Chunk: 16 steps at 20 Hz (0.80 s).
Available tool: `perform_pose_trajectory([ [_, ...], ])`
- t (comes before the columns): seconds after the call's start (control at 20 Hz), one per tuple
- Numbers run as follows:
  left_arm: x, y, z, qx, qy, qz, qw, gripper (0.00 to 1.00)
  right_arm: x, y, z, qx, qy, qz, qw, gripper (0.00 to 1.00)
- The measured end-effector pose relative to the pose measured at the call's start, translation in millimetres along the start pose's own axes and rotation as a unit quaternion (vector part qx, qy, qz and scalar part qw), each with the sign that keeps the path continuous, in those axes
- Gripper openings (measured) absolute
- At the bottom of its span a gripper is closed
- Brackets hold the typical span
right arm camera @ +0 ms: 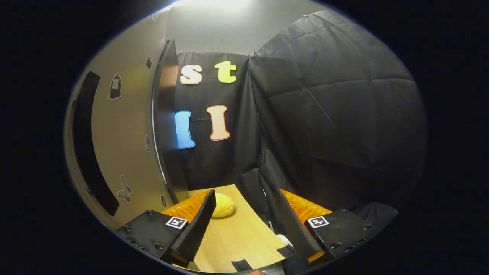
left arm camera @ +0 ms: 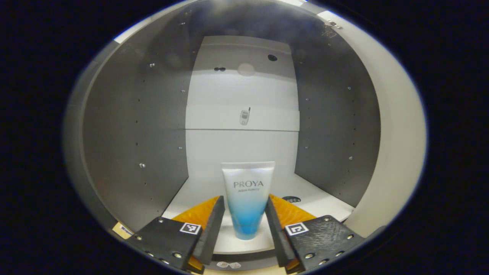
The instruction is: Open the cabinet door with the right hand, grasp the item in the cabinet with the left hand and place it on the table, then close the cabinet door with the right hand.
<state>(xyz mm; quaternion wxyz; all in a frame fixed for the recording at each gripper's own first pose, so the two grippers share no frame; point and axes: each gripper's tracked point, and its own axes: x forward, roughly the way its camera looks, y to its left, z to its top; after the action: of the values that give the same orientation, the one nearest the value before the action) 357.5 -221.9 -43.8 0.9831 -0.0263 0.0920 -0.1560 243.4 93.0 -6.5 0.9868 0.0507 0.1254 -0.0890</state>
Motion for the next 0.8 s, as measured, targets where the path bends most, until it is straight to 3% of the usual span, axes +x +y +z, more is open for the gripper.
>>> perform_pose_trajectory([
  [0.1, 0.1, 4.6, 0.8, 0.004, -0.004, 0.004, 1.0, 0.55, -1.2, 0.2, 0.9, -0.001, -0.001, 0.001, 1.0, 0.98],
  [0.15, -1.3, 2.8, 0.9, 0.006, -0.005, 0.002, 1.0, 0.54, -1.2, 0.3, 1.7, -0.001, -0.001, 0.003, 1.0, 0.93],
  [0.35, -25.2, 7.0, 3.5, 0.003, -0.017, 0.001, 1.0, 0.46, -0.2, 1.2, 1.3, -0.001, -0.002, 0.015, 1.0, 0.93],
  [0.55, -61.5, 16.3, 4.8, 0.002, -0.032, 0.009, 0.999, 0.49, 2.3, 8.1, 1.8, -0.001, -0.001, 0.043, 0.999, 0.93],
  [0.65, -82.8, 25.9, 3.1, 0.0, -0.041, 0.019, 0.999, 0.53, 2.3, 11.9, 2.0, -0.002, -0.002, 0.058, 0.998, 0.98],
  [0.7, -93.5, 29.9, 0.0, 0.0, -0.045, 0.024, 0.999, 0.46, 2.2, 14.1, 1.5, -0.004, -0.002, 0.067, 0.998, 0.98],
  [0.75, -104.8, 35.2, -2.9, -0.001, -0.046, 0.031, 0.998, 0.46, 1.6, 15.3, 1.4, -0.004, -0.001, 0.074, 0.997, 0.98],
  [0.8, -117.3, 42.8, -5.5, -0.004, -0.048, 0.037, 0.998, 0.53, 0.8, 15.8, 0.5, -0.004, -0.001, 0.081, 0.997, 0.98],
])
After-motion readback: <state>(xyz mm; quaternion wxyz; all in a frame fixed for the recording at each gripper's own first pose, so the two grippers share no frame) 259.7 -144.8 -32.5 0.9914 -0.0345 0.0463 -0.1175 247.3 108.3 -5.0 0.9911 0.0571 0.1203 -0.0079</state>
